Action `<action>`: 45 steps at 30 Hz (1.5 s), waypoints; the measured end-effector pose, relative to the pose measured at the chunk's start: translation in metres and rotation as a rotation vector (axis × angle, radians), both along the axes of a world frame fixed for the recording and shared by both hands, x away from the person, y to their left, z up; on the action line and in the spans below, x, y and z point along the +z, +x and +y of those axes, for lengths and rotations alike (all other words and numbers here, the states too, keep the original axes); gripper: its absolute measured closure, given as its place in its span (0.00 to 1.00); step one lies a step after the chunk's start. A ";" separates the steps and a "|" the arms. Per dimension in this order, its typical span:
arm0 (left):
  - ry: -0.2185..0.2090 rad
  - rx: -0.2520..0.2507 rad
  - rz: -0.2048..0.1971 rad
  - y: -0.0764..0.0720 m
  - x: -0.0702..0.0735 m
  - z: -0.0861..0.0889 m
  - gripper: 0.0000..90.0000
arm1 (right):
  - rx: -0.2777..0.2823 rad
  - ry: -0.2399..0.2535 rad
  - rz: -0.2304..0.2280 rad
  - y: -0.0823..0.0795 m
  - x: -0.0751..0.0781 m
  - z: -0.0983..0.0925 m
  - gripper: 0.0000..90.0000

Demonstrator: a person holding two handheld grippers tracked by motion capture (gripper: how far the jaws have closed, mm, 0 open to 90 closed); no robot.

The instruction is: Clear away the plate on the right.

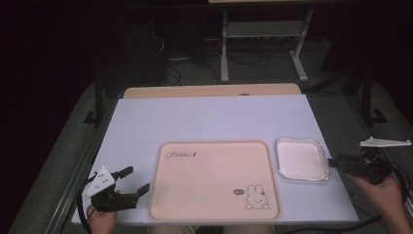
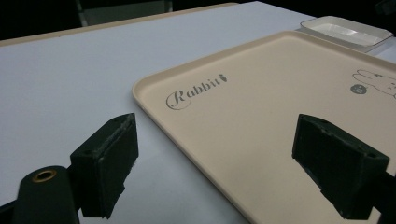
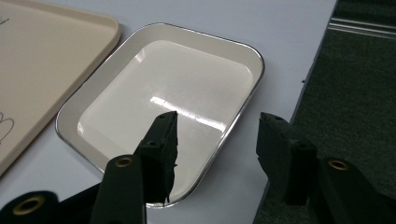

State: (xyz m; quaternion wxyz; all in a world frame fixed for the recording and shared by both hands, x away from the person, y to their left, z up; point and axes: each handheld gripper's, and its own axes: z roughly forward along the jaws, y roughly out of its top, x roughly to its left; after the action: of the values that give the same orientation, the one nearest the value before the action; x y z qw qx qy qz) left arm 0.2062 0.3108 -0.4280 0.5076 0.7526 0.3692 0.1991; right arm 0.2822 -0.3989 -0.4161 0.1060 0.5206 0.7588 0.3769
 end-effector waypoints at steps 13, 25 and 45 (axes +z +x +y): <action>-0.008 0.000 0.001 0.000 0.000 0.000 0.16 | -0.068 0.121 0.146 0.027 -0.006 -0.005 0.64; -0.002 -0.003 0.005 0.001 -0.001 0.000 0.15 | -0.087 0.164 0.219 0.039 -0.018 -0.007 0.74; -0.005 -0.004 0.007 0.002 -0.001 -0.001 0.16 | -0.111 0.088 0.330 0.052 -0.025 0.005 0.87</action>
State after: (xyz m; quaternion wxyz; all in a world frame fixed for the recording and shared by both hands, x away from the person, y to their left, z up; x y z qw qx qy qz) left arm 0.2077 0.3103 -0.4287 0.5084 0.7528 0.3701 0.1946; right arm 0.3340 -0.3939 -0.4413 -0.0221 0.6207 0.7187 0.3126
